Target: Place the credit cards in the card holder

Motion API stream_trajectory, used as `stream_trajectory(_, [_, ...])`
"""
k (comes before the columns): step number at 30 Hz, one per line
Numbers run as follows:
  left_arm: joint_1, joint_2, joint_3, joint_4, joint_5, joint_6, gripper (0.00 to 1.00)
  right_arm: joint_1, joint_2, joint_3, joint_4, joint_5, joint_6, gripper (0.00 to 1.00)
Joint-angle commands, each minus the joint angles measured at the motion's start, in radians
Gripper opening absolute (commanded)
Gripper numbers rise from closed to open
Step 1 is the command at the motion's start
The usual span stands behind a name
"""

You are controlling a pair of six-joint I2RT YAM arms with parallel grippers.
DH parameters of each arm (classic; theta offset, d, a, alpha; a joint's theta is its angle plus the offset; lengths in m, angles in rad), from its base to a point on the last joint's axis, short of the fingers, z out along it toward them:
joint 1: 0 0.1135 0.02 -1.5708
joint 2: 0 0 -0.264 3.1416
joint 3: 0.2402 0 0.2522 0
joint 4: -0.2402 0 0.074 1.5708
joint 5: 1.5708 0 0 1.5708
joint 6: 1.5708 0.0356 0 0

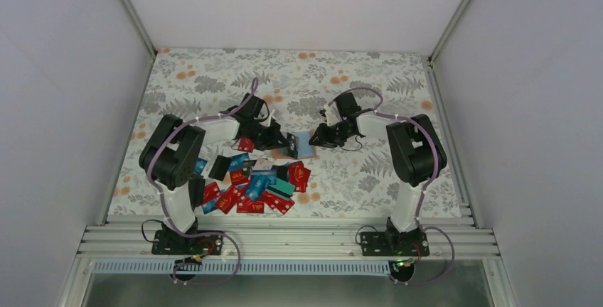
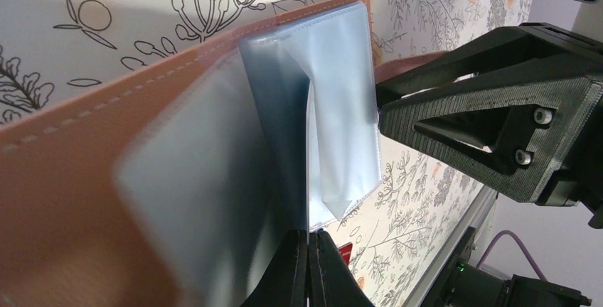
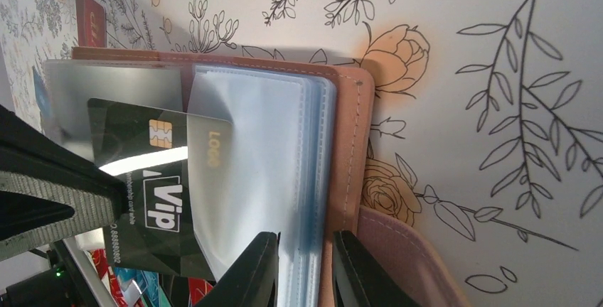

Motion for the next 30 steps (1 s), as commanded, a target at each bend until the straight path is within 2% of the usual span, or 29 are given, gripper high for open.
stream_trajectory(1, [0.006, 0.032, 0.002, 0.049, 0.027, -0.029, 0.02, -0.004, 0.017, -0.008, -0.034, -0.015, -0.025, 0.22])
stream_trajectory(11, [0.011, 0.043, -0.006, 0.110, 0.060, -0.093, 0.02, -0.002, 0.014, -0.014, -0.043, -0.020, -0.037, 0.21])
stream_trajectory(18, [0.030, 0.047, -0.048, 0.162, 0.082, -0.131, 0.02, -0.003, 0.019, -0.022, -0.049, -0.028, -0.046, 0.12])
stream_trajectory(30, [0.042, 0.104, -0.022, 0.176, 0.099, -0.123, 0.02, 0.003, 0.032, -0.030, -0.048, -0.029, -0.048, 0.11])
